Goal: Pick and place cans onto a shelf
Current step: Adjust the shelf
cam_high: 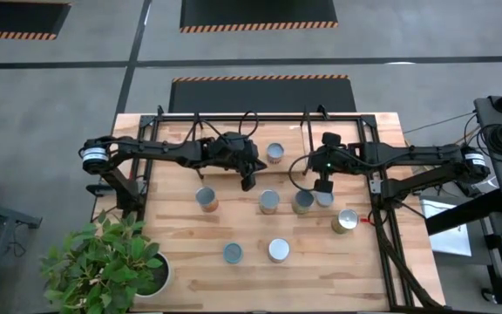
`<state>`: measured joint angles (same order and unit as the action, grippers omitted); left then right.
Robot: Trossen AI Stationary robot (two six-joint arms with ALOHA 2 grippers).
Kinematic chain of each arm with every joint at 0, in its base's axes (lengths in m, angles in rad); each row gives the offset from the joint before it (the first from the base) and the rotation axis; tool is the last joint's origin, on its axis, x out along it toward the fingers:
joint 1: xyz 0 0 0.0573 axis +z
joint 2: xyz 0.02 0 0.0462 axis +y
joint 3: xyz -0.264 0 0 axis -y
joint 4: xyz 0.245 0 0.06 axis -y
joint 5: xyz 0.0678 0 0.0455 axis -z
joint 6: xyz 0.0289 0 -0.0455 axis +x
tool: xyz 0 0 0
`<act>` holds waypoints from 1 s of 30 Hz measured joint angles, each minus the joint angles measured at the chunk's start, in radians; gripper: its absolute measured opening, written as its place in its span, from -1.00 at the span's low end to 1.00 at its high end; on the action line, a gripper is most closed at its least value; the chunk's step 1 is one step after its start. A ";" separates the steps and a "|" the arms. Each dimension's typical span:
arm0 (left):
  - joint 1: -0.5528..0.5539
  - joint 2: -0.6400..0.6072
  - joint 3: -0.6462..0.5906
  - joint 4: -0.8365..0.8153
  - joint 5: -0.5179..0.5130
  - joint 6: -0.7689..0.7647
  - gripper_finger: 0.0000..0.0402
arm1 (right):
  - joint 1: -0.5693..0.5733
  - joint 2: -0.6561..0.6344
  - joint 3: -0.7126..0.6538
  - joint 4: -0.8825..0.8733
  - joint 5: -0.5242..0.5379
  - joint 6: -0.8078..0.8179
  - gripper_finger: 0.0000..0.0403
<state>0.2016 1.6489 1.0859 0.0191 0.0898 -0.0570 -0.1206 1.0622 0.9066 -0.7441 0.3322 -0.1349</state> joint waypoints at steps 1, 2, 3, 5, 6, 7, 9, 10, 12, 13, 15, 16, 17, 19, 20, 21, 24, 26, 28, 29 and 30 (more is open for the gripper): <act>0.000 0.000 0.000 -0.011 0.000 0.000 -1.00 | 0.000 0.000 0.000 -0.002 -0.009 0.011 -0.91; 0.000 -0.003 0.000 -0.026 0.000 -0.002 -1.00 | 0.001 0.000 0.000 -0.005 -0.023 0.017 -0.91; 0.000 -0.006 0.000 -0.042 0.000 -0.004 -1.00 | 0.003 -0.001 0.000 -0.007 -0.034 0.025 -0.91; 0.000 -0.020 0.000 -0.091 0.000 -0.011 -1.00 | 0.012 -0.002 0.000 -0.006 -0.043 0.030 -0.91; 0.000 -0.034 0.000 -0.126 -0.001 -0.012 -1.00 | 0.019 -0.002 0.000 -0.006 -0.043 0.030 -0.91; 0.000 -0.050 0.000 -0.159 -0.003 -0.012 -1.00 | 0.025 -0.002 0.000 -0.006 -0.043 0.030 -0.91; 0.000 -0.089 0.001 -0.209 -0.026 -0.013 -1.00 | 0.031 -0.002 0.000 0.000 -0.044 0.030 -0.91; 0.000 -0.108 0.006 -0.251 -0.039 -0.014 -1.00 | 0.032 -0.002 0.000 0.005 -0.044 0.029 -0.91; 0.000 -0.139 0.021 -0.345 -0.062 -0.011 -1.00 | 0.036 -0.002 0.000 0.018 -0.043 0.029 -0.91; 0.000 -0.150 0.030 -0.399 -0.078 -0.011 -1.00 | 0.036 -0.002 0.000 0.027 -0.044 0.026 -0.91; 0.000 -0.167 0.044 -0.497 -0.113 -0.015 -1.00 | 0.038 -0.002 0.000 0.032 -0.044 0.022 -0.91; 0.000 -0.175 0.047 -0.534 -0.128 -0.021 -1.00 | 0.038 -0.002 0.000 0.032 -0.044 0.022 -0.91; 0.000 -0.180 0.047 -0.568 -0.134 -0.027 -1.00 | 0.038 -0.002 0.000 0.033 -0.044 0.022 -0.91; 0.000 -0.185 0.045 -0.649 -0.136 -0.036 -1.00 | 0.040 -0.002 -0.001 0.041 -0.044 0.027 -0.91; 0.000 -0.185 0.044 -0.697 -0.142 -0.039 -1.00 | 0.041 -0.002 -0.003 0.048 -0.044 0.028 -0.91; 0.000 -0.185 0.042 -0.742 -0.157 -0.042 -1.00 | 0.043 -0.003 -0.007 0.055 -0.044 0.025 -0.91; 0.000 -0.189 0.041 -0.829 -0.240 -0.064 -1.00 | 0.046 -0.003 -0.020 0.076 -0.044 0.017 -0.91; 0.001 -0.191 0.041 -0.895 -0.297 -0.101 -1.00 | 0.046 -0.003 -0.032 0.098 -0.044 0.013 -0.91; 0.001 -0.192 0.041 -0.950 -0.318 -0.145 -1.00 | 0.046 -0.003 -0.044 0.105 -0.044 0.012 -0.91; 0.000 -0.192 0.042 -0.972 -0.317 -0.169 -1.00 | 0.046 -0.003 -0.049 0.110 -0.044 0.012 -0.91; -0.001 -0.192 0.042 -1.003 -0.317 -0.191 -1.00 | 0.046 -0.003 -0.055 0.117 -0.044 0.011 -0.91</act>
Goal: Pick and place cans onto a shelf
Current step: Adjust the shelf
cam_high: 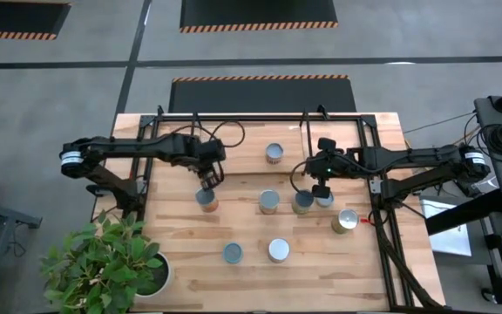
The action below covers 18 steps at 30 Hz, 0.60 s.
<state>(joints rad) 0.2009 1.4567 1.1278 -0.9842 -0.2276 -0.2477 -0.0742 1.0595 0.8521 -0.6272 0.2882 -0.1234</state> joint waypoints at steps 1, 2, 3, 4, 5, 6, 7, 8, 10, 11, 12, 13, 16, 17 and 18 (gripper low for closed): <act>-0.001 0.000 0.000 -0.040 0.000 -0.021 -1.00 | 0.000 0.000 -0.004 0.004 0.000 0.000 -0.91; -0.001 0.000 -0.001 -0.065 0.000 -0.037 -1.00 | 0.000 0.000 -0.006 0.006 0.000 0.000 -0.91; -0.001 0.000 -0.001 -0.077 -0.005 -0.046 -1.00 | 0.000 0.000 -0.007 0.005 0.000 0.000 -0.91; -0.001 0.000 -0.001 -0.086 -0.018 -0.047 -1.00 | 0.000 0.000 -0.007 0.006 0.000 0.000 -0.91; 0.000 0.000 -0.001 -0.088 -0.029 -0.045 -1.00 | 0.000 0.000 -0.007 0.007 0.000 0.000 -0.91; 0.000 0.000 0.000 -0.083 -0.040 -0.038 -1.00 | 0.000 0.000 -0.007 0.010 0.000 0.000 -0.91; 0.000 -0.001 0.005 -0.078 -0.043 -0.032 -1.00 | 0.000 0.000 -0.007 0.013 0.000 -0.002 -0.91; -0.001 -0.001 0.009 -0.071 -0.043 -0.030 -1.00 | 0.000 0.000 -0.007 0.013 0.000 -0.005 -0.91; -0.004 -0.002 0.022 -0.071 -0.030 -0.032 -1.00 | 0.000 0.000 -0.007 0.018 0.000 -0.007 -0.91; -0.006 -0.003 0.026 -0.072 -0.017 -0.038 -1.00 | 0.000 0.000 -0.007 0.018 0.000 -0.007 -0.91; -0.011 -0.004 0.031 -0.075 -0.012 -0.045 -1.00 | 0.000 0.000 -0.007 0.017 0.000 -0.004 -0.91; -0.015 -0.004 0.034 -0.078 -0.005 -0.051 -1.00 | 0.000 0.000 -0.007 0.017 0.000 -0.002 -0.91; -0.028 -0.005 0.037 -0.078 0.001 -0.057 -1.00 | 0.000 0.000 -0.009 0.028 0.000 -0.005 -0.91; -0.029 -0.006 0.037 -0.078 0.001 -0.056 -1.00 | 0.000 0.001 -0.013 0.041 0.000 -0.009 -0.91; -0.030 -0.005 0.037 -0.078 0.000 -0.055 -1.00 | 0.000 0.002 -0.015 0.050 0.000 -0.016 -0.91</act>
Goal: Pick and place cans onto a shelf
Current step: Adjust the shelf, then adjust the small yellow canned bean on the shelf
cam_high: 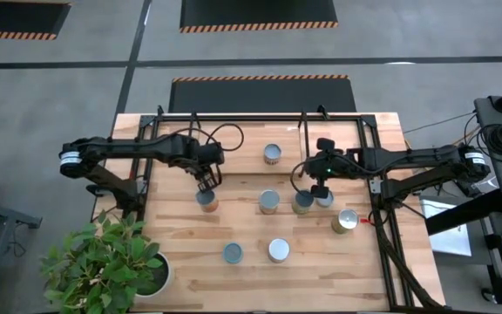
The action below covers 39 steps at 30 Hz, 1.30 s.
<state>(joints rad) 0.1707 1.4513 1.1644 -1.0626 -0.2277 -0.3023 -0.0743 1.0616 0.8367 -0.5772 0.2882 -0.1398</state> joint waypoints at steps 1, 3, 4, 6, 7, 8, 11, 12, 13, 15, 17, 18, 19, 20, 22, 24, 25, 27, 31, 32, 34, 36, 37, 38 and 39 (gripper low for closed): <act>0.000 0.000 -0.001 0.000 -0.006 0.000 -1.00 | -0.001 0.000 -0.004 0.007 0.001 -0.006 -0.91; 0.000 0.000 -0.002 -0.003 -0.039 0.001 -1.00 | -0.007 0.001 -0.014 0.015 0.006 -0.021 -0.91; 0.000 0.000 -0.002 -0.006 -0.063 0.001 -1.00 | -0.010 0.001 -0.018 0.019 0.014 -0.031 -0.91; 0.000 0.000 -0.005 -0.018 -0.108 0.006 -1.00 | -0.019 0.001 -0.028 0.018 0.049 -0.040 -0.91; 0.001 0.000 -0.007 -0.022 -0.129 0.011 -1.00 | -0.024 0.001 -0.032 0.019 0.063 -0.046 -0.91; 0.001 0.000 -0.008 -0.028 -0.150 0.017 -1.00 | -0.029 0.001 -0.036 0.019 0.073 -0.054 -0.91; 0.001 0.000 -0.012 -0.029 -0.205 0.042 -1.00 | -0.050 0.001 -0.040 0.020 0.078 -0.062 -0.91; 0.001 0.000 -0.012 -0.027 -0.215 0.047 -1.00 | -0.053 0.001 -0.040 0.022 0.080 -0.063 -0.91; 0.001 0.000 -0.013 -0.024 -0.222 0.050 -1.00 | -0.057 0.001 -0.040 0.022 0.080 -0.063 -0.91; 0.001 0.000 -0.013 -0.012 -0.232 0.053 -1.00 | -0.062 0.001 -0.040 0.024 0.080 -0.067 -0.91; 0.001 0.000 -0.013 -0.010 -0.233 0.053 -1.00 | -0.062 0.001 -0.040 0.030 0.079 -0.067 -0.91; 0.001 0.000 -0.013 -0.007 -0.233 0.052 -1.00 | -0.062 0.001 -0.040 0.030 0.079 -0.066 -0.91; -0.001 0.000 -0.013 0.001 -0.234 0.050 -1.00 | -0.062 0.000 -0.040 0.029 0.079 -0.062 -0.91; -0.003 0.000 -0.013 0.010 -0.234 0.048 -1.00 | -0.059 -0.001 -0.040 0.029 0.076 -0.055 -0.91; -0.008 0.000 -0.011 0.016 -0.234 0.040 -1.00 | -0.047 -0.007 -0.040 0.029 0.074 -0.035 -0.91; -0.018 0.000 0.001 0.032 -0.234 0.034 -1.00 | -0.026 -0.018 -0.040 0.028 0.071 -0.019 -0.91; -0.025 0.000 0.007 0.049 -0.235 0.033 -1.00 | -0.015 -0.025 -0.040 0.028 0.071 -0.009 -0.91; -0.041 0.000 0.018 0.099 -0.235 0.041 -1.00 | 0.015 -0.043 -0.040 0.028 0.072 0.015 -0.91; -0.066 0.006 0.025 0.334 -0.192 0.137 -1.00 | 0.086 -0.092 -0.040 0.029 0.072 0.058 -0.91; -0.068 0.012 0.025 0.393 -0.148 0.174 -1.00 | 0.103 -0.103 -0.040 0.029 0.071 0.068 -0.91; -0.068 0.032 0.024 0.510 -0.068 0.230 -1.00 | 0.136 -0.126 -0.040 0.030 0.073 0.078 -0.91; -0.067 0.061 0.024 0.616 -0.039 0.266 -1.00 | 0.163 -0.145 -0.040 0.033 0.079 0.088 -0.91; -0.065 0.078 0.032 0.648 -0.038 0.284 -1.00 | 0.175 -0.155 -0.040 0.037 0.079 0.088 -0.91; -0.062 0.100 0.044 0.667 -0.038 0.301 -1.00 | 0.186 -0.164 -0.040 0.041 0.080 0.088 -0.91; -0.059 0.126 0.062 0.675 -0.038 0.314 -1.00 | 0.195 -0.172 -0.040 0.045 0.080 0.088 -0.91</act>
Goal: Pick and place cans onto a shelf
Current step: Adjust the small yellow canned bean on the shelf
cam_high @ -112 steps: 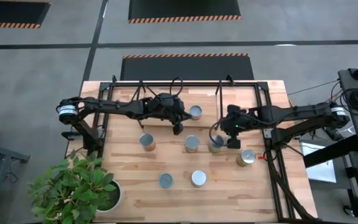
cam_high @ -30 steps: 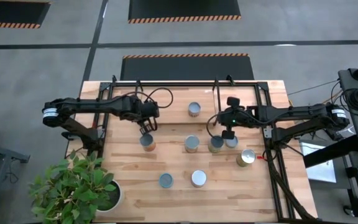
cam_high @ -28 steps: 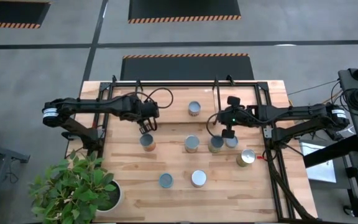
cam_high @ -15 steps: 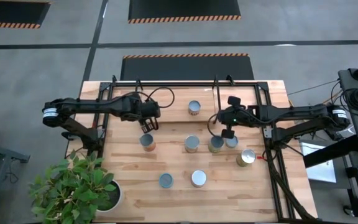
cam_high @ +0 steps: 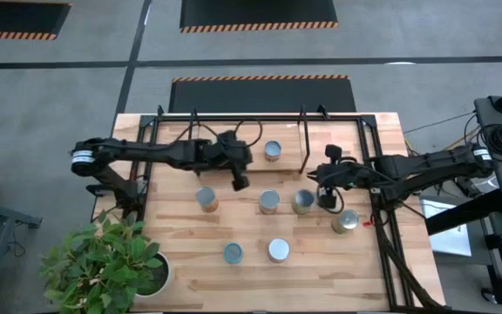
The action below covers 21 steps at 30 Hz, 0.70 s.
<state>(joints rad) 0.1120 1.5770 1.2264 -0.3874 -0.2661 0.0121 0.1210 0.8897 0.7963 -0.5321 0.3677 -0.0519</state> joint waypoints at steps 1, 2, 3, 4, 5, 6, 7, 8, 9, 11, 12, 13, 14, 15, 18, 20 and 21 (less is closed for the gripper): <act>0.003 0.029 0.023 0.001 0.000 0.007 -1.00 | 0.007 -0.008 -0.001 0.008 0.001 -0.002 -0.91; 0.007 0.062 0.050 -0.006 0.000 0.014 -1.00 | 0.014 -0.017 -0.004 0.021 0.005 -0.008 -0.91; 0.010 0.095 0.080 -0.018 0.000 0.021 -1.00 | 0.021 -0.028 -0.009 0.038 0.013 -0.015 -0.91; 0.014 0.130 0.112 -0.040 -0.001 0.030 -1.00 | 0.028 -0.039 -0.015 0.057 0.026 -0.024 -0.91; 0.020 0.162 0.142 -0.069 -0.004 0.041 -1.00 | 0.033 -0.051 -0.021 0.072 0.036 -0.038 -0.91; 0.026 0.195 0.171 -0.098 -0.008 0.051 -1.00 | 0.039 -0.062 -0.026 0.085 0.046 -0.046 -0.91; 0.035 0.229 0.201 -0.127 -0.010 0.057 -1.00 | 0.044 -0.074 -0.032 0.103 0.052 -0.054 -0.91; 0.045 0.260 0.229 -0.163 -0.011 0.058 -1.00 | 0.048 -0.086 -0.037 0.113 0.052 -0.062 -0.91; 0.056 0.290 0.254 -0.203 -0.011 0.056 -1.00 | 0.051 -0.096 -0.043 0.124 0.053 -0.064 -0.91; 0.077 0.340 0.301 -0.269 -0.016 0.046 -1.00 | 0.052 -0.119 -0.053 0.131 0.052 -0.064 -0.91; 0.086 0.360 0.320 -0.280 -0.024 0.041 -1.00 | 0.052 -0.128 -0.059 0.132 0.052 -0.064 -0.91; 0.094 0.378 0.334 -0.284 -0.035 0.040 -1.00 | 0.052 -0.137 -0.067 0.134 0.052 -0.064 -0.91; 0.101 0.395 0.348 -0.288 -0.041 0.040 -1.00 | 0.052 -0.146 -0.077 0.139 0.053 -0.071 -0.91; 0.106 0.410 0.360 -0.289 -0.042 0.042 -1.00 | 0.052 -0.153 -0.086 0.147 0.053 -0.079 -0.91; 0.122 0.442 0.389 -0.288 -0.042 0.048 -1.00 | 0.052 -0.173 -0.099 0.156 0.053 -0.102 -0.91; 0.130 0.452 0.401 -0.285 -0.047 0.048 -1.00 | 0.052 -0.184 -0.100 0.156 0.053 -0.103 -0.91; 0.133 0.455 0.403 -0.285 -0.050 0.048 -1.00 | 0.052 -0.187 -0.100 0.157 0.053 -0.103 -0.91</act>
<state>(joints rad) 0.2453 2.0317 1.6291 -0.6724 -0.3161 0.0601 0.1726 0.7025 0.6964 -0.3756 0.4206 -0.1547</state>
